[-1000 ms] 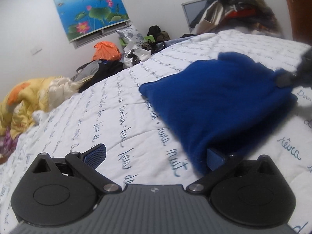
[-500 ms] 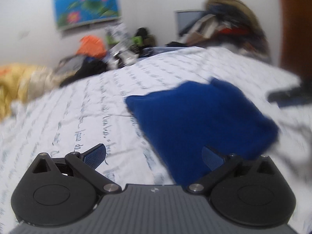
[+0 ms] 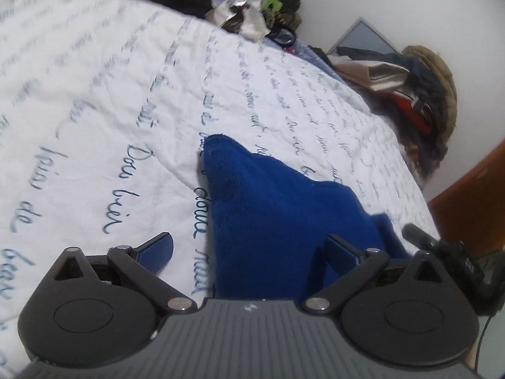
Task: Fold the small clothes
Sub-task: 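Grasp the folded sweater edge again with both tools and tuck it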
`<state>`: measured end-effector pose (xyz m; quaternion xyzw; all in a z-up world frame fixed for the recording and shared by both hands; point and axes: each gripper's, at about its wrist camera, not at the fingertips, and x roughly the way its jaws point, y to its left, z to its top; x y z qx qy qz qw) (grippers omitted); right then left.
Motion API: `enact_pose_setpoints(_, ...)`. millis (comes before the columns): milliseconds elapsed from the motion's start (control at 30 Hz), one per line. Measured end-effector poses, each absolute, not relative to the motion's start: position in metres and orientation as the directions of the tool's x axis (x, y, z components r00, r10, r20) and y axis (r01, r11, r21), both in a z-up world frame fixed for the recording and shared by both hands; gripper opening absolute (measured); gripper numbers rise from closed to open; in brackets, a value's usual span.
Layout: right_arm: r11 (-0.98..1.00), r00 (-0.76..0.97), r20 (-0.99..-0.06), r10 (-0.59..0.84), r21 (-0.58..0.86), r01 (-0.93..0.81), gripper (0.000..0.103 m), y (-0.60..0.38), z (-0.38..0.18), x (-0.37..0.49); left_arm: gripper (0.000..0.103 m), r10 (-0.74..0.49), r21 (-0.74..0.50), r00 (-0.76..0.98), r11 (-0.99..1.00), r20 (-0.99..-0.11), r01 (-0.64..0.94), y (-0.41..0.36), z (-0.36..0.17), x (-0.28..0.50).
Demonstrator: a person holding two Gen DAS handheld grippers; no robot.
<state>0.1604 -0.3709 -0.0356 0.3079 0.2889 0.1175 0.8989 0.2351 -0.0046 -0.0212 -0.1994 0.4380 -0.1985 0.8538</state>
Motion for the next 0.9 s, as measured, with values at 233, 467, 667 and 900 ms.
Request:
enact_pose_setpoints(233, 0.702, 0.730, -0.412, 0.546, 0.700, -0.130, 0.078, -0.350, -0.046, 0.170, 0.073, -0.538, -0.533, 0.547, 0.825, -0.641, 0.186, -0.022, -0.022, 0.252)
enact_pose_setpoints(467, 0.799, 0.752, -0.484, 0.448, 0.595, -0.093, 0.017, -0.334, -0.037, 0.179, 0.023, -0.433, -0.361, 0.610, 0.900, -0.664, 0.245, -0.051, -0.013, 0.254)
enact_pose_setpoints(667, 0.855, 0.824, -0.442, 0.355, 0.511, -0.095, 0.015, -0.328, -0.019, 0.166, 0.023, -0.361, -0.082, 0.728, 0.918, -0.583, 0.389, -0.089, 0.014, 0.230)
enact_pose_setpoints(900, 0.904, 0.827, -0.518, 0.216, 0.426, 0.030, 0.059, -0.327, -0.022, 0.162, 0.083, -0.168, 0.122, 0.776, 0.946, -0.608, 0.300, -0.102, 0.007, 0.209)
